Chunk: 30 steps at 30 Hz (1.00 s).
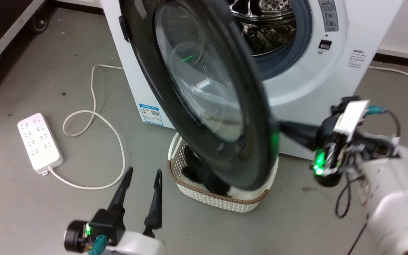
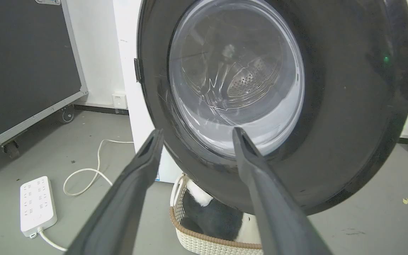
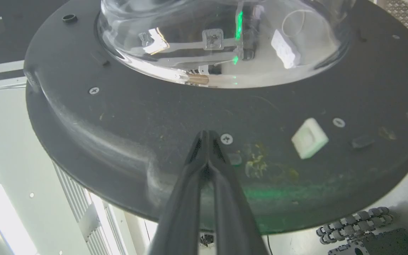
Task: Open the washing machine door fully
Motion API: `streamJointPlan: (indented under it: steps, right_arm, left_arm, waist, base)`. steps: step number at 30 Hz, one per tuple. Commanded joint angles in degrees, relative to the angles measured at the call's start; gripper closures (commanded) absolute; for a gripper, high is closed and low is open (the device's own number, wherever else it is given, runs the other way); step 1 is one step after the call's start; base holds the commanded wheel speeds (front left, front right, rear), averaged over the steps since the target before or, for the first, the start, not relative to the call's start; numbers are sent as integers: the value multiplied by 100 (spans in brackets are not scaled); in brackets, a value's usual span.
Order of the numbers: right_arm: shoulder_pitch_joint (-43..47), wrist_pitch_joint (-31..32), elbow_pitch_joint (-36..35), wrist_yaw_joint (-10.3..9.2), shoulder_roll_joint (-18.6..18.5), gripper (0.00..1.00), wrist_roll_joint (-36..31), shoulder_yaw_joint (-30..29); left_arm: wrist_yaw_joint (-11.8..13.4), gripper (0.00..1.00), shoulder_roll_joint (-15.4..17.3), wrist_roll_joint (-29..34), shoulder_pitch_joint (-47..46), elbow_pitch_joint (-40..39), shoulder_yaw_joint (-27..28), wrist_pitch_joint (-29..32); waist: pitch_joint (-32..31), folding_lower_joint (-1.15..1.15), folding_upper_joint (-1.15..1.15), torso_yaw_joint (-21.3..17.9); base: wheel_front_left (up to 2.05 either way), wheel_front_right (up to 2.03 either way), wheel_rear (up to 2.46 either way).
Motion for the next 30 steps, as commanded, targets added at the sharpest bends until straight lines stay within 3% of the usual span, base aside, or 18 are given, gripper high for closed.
streamJointPlan:
  steps: [1, 2, 3, 6, 7, 14, 20, 21, 22, 23, 26, 30]
  right_arm:
    - [315, -3, -107, 5, 34, 100, 273, 339]
    - [674, -114, -435, 5, 34, 100, 883, 1038]
    - [674, -114, -435, 5, 34, 100, 883, 1038]
    - [1236, -493, -1053, 5, 34, 100, 1709, 2116]
    - [1570, -848, -1459, 5, 34, 100, 2137, 2766]
    - [2016, -1772, -2159, 5, 34, 100, 2891, 3973]
    - [1966, -2323, -2285, 5, -22, 100, 3053, 4268]
    - [1947, -2420, -2319, 5, -79, 71, 3045, 4269]
    - [1928, -2566, -2377, 5, -159, 5, 2996, 4264]
    - [1912, -2721, -2447, 5, -252, 0, 2928, 4257]
    - [1928, -3420, -2832, 5, -595, 0, 2568, 4143]
    - [2096, -4874, -3797, 5, -1291, 0, 1265, 4110]
  left_arm:
    - [-32, 0, 7, 33, 121, 45, -13, -30]
    - [-70, 0, 7, 44, 184, 94, -26, -30]
    - [-70, 0, 7, 44, 184, 94, -26, -30]
    - [-104, 0, 7, 46, 263, 139, -31, -30]
    - [-118, 0, 7, 48, 313, 152, -34, -30]
    - [-124, 0, 7, 35, 397, 145, -36, -30]
    - [-117, 0, 7, 28, 410, 118, 21, -30]
    - [-114, 0, 7, 29, 421, 117, 44, -30]
    - [-110, 0, 7, 30, 435, 118, 74, -30]
    - [-106, 0, 7, 30, 449, 117, 106, -30]
    - [-99, 0, 7, 31, 478, 102, 209, -30]
    - [-134, 0, 7, 25, 474, 73, 351, -30]
  waist:
    - [-27, 1, 0, 9]
    - [-70, 1, 0, 12]
    - [-70, 1, 0, 12]
    - [-122, 1, 0, 15]
    - [-154, 1, 0, 18]
    - [-172, 1, 0, 52]
    - [-186, 1, 0, 47]
    - [-203, 1, 0, 27]
    - [-227, 1, 0, -3]
    - [-250, 1, 0, -34]
    - [-330, 1, 0, -144]
    - [-427, 1, 0, -300]
  base:
    - [0, 0, 0]
    - [0, 0, 0]
    - [0, 0, 0]
    - [0, 0, 0]
    - [0, 0, 0]
    - [0, 0, 0]
    - [0, 0, 0]
    - [0, 0, 0]
    - [0, 0, 0]
    - [0, 0, 0]
    - [0, 0, 0]
    - [0, 0, 0]
